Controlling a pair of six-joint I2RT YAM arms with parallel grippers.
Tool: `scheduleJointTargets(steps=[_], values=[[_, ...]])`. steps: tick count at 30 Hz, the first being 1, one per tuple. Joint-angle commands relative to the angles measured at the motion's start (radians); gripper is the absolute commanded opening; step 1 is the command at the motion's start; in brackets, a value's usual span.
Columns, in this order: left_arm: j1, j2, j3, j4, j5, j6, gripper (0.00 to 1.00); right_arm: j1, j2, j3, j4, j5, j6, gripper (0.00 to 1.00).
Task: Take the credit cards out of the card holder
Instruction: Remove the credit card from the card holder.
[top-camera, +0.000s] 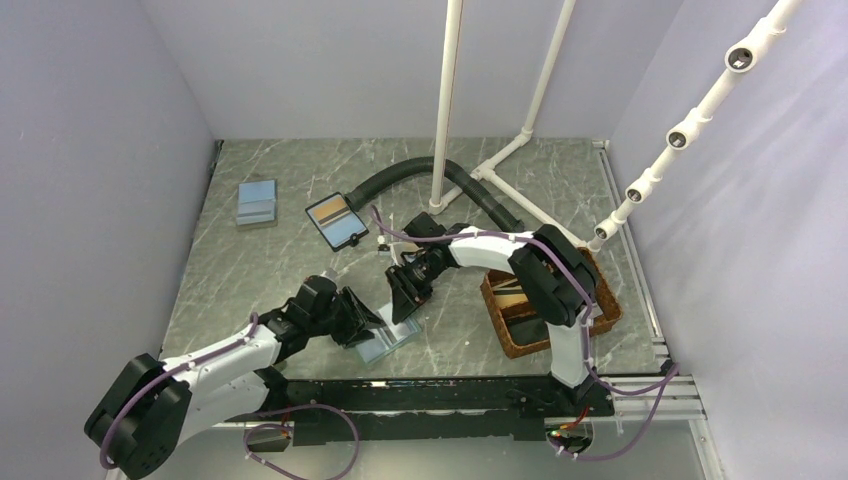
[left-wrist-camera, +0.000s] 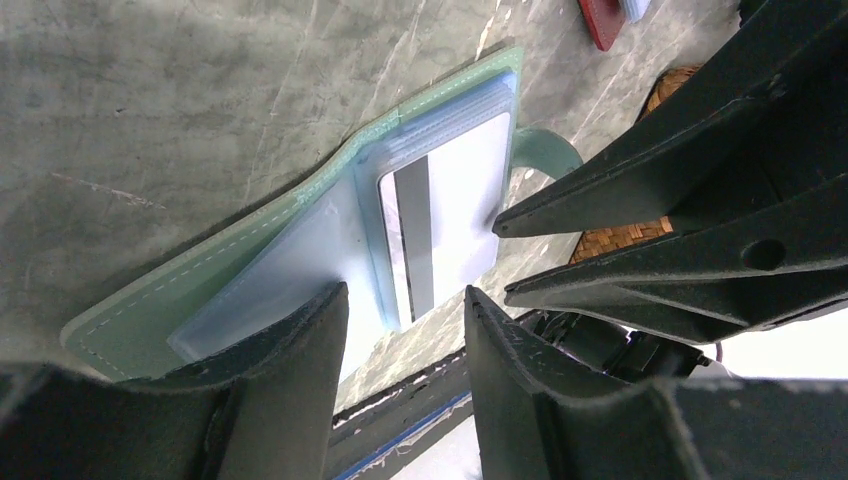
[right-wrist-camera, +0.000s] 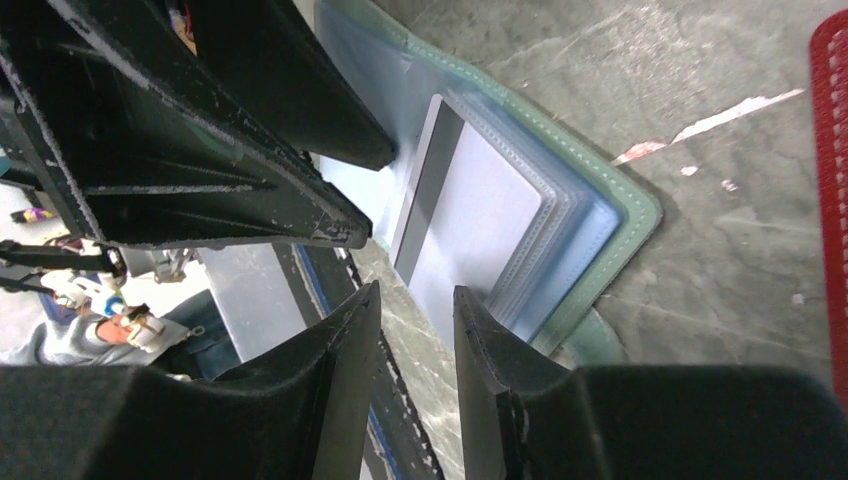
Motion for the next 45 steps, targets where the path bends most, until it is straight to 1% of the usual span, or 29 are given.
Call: scheduleJointTargets(steps=[1, 11, 20, 26, 33, 39, 45], values=[[-0.004, 0.012, 0.0, 0.058, -0.026, -0.005, 0.51, -0.002, 0.013, 0.042, 0.001, 0.051, -0.002, 0.35], [-0.004, 0.062, 0.008, 0.099, -0.021, -0.003, 0.5, 0.015, 0.005, 0.045, -0.019, 0.097, -0.029, 0.34], [-0.004, 0.049, -0.014, 0.076, -0.041, -0.031, 0.49, 0.015, -0.017, 0.053, -0.032, 0.115, -0.038, 0.34], [-0.004, 0.046, -0.02, 0.079, -0.042, -0.034, 0.49, 0.016, -0.018, 0.064, -0.055, 0.175, -0.06, 0.35], [-0.004, 0.055, -0.03, 0.111, -0.034, -0.036, 0.49, 0.026, 0.004, 0.079, -0.076, 0.19, -0.074, 0.35], [-0.004, 0.063, -0.024, 0.117, -0.022, -0.026, 0.49, 0.038, 0.004, 0.083, -0.095, 0.246, -0.104, 0.35], [-0.004, 0.055, -0.028, 0.112, -0.024, -0.032, 0.49, 0.041, 0.008, 0.076, -0.092, 0.225, -0.098, 0.36]])
